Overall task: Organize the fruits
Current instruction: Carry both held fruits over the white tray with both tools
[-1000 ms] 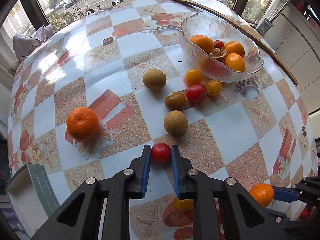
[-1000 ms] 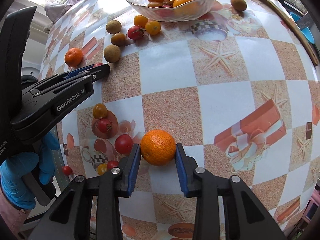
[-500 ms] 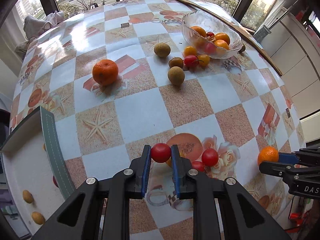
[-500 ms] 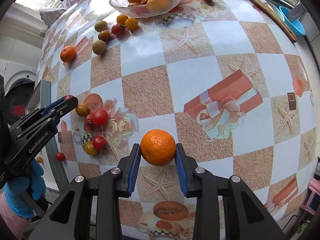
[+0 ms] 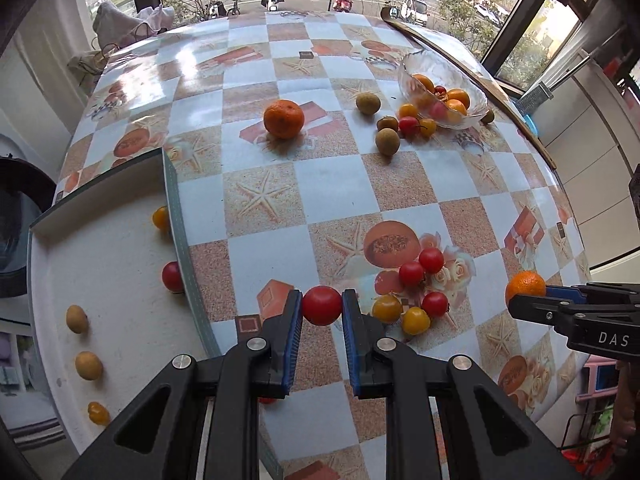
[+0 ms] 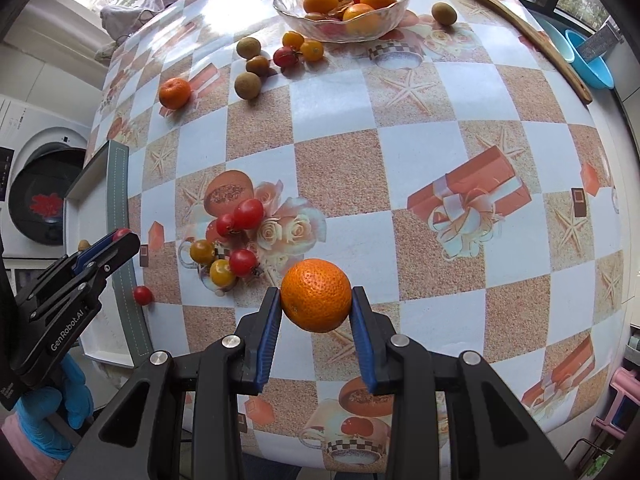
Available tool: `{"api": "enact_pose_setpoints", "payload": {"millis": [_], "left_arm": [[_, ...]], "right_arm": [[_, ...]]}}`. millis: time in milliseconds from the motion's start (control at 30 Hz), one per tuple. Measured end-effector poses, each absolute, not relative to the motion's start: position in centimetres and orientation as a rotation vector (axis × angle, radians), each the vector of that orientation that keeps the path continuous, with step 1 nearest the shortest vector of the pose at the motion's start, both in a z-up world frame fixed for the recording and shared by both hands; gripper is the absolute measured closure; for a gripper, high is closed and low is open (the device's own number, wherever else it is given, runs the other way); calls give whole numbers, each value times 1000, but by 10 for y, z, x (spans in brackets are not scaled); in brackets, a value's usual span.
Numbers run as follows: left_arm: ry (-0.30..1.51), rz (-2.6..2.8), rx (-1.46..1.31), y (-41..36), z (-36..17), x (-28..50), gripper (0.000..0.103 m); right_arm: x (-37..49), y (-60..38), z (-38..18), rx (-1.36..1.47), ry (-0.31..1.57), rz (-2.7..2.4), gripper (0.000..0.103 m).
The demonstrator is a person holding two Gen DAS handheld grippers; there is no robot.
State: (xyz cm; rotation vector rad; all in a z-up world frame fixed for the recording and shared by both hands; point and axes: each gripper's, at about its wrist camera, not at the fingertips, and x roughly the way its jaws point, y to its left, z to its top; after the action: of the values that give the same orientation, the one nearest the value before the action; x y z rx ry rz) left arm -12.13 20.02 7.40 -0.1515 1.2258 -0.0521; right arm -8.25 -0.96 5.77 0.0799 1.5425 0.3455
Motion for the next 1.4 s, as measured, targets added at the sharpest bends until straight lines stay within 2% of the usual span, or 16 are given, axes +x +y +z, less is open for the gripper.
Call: {"api": "enact_pose_setpoints", "payload": {"millis": [767,1100,1400], "left_arm": [[1218,262,-336,325,71,-239,82],[1255,373,-388,359,46,-274,82],[1290,383,-384,366,28,-273,82]], "right_arm": [[-114,168,85,-143,1509,663,66],[-127,243,75,-251,1508,776,66],[-126,283,51,-338,1518,785,66]]}}
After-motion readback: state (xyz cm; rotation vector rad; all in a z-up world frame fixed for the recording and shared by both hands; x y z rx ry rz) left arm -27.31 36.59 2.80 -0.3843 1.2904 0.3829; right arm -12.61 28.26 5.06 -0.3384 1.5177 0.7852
